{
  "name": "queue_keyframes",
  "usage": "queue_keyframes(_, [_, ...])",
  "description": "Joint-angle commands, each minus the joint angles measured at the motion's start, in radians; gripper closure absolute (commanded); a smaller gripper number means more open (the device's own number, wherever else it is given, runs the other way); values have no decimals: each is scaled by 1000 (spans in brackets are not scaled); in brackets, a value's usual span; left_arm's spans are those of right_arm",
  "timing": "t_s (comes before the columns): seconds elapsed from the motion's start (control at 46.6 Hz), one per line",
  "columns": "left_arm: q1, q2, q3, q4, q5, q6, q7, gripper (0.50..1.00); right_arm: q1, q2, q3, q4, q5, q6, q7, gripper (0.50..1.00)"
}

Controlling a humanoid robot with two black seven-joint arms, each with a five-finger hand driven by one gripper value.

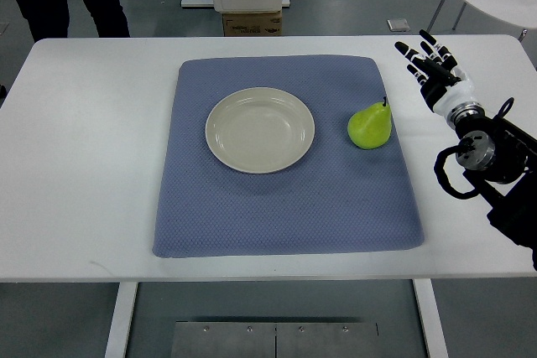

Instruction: Place pear on plate with right hand

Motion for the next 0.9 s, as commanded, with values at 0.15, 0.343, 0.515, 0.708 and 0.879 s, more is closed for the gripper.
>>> queue_keyframes(0.15, [-5, 0, 0, 0, 0, -2, 0, 500, 0, 1, 0, 0, 1, 0, 0, 500])
queue_keyframes(0.343, [1, 0, -2, 2, 0, 1, 0, 500, 0, 1, 0, -1, -1, 0, 0, 500])
queue_keyframes(0.515, [1, 0, 0, 0, 0, 1, 0, 500, 2, 1, 0, -1, -1, 0, 3, 500])
queue_keyframes(0.708, [1, 0, -2, 2, 0, 1, 0, 500, 3, 4, 1, -6, -1, 0, 17, 500])
queue_keyframes(0.879, [1, 0, -2, 2, 0, 1, 0, 500, 0, 3, -2, -12, -1, -2, 169, 500])
